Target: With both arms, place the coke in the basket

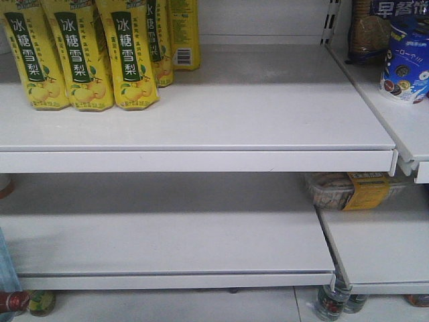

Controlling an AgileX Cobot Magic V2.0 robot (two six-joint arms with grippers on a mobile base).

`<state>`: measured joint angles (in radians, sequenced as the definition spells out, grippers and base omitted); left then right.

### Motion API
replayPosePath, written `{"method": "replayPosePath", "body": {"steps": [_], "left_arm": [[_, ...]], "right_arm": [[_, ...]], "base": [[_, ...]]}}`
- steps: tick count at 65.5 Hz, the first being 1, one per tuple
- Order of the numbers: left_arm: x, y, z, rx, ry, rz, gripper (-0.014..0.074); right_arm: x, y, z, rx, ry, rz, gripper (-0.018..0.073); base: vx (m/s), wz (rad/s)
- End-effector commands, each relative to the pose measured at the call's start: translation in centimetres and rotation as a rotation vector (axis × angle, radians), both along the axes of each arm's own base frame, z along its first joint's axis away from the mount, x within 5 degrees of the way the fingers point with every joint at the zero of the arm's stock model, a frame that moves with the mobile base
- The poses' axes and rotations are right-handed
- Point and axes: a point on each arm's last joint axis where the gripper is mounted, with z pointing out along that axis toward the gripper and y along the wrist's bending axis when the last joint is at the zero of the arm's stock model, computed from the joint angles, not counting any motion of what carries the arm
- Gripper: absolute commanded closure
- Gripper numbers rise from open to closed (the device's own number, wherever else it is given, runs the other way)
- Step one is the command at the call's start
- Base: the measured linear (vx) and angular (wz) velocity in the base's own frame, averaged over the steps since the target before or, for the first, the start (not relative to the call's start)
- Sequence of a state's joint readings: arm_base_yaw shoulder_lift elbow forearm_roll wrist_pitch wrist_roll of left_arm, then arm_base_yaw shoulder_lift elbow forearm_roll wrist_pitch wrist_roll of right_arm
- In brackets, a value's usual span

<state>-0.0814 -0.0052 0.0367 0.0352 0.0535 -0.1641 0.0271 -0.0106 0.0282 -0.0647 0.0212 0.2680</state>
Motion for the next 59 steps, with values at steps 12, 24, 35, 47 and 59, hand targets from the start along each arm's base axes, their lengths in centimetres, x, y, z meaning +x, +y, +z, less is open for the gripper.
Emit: {"method": "replayPosePath", "body": {"steps": [12,24,35,47,59], "left_arm": [[-0.29,-0.07,1.44,0.068,-0.18,-0.004,0.0603],[-0.29,-0.07,1.44,0.068,-0.18,-0.004,0.0603],[-0.29,-0.07,1.44,0.068,-0.18,-0.004,0.0603],[-0.29,-0.07,1.44,0.068,-0.18,-0.004,0.0603],[-0.29,-0.07,1.44,0.068,-0.18,-0.004,0.0603]], "right_arm": [[-0.16,0.02,0.46,-0.013,-0.088,-0.001,0.0564],[-0.16,0.02,0.46,-0.013,-0.088,-0.001,0.0564],[-0.16,0.02,0.46,-0.013,-0.088,-0.001,0.0564],[-0.16,0.02,0.46,-0.013,-0.088,-0.001,0.0564],[-0.16,0.02,0.46,-0.013,-0.088,-0.001,0.0564]], "base": [[0.0,0.0],[0.0,0.0],[0.0,0.0],[0.0,0.0],[0.0,0.0]]}}
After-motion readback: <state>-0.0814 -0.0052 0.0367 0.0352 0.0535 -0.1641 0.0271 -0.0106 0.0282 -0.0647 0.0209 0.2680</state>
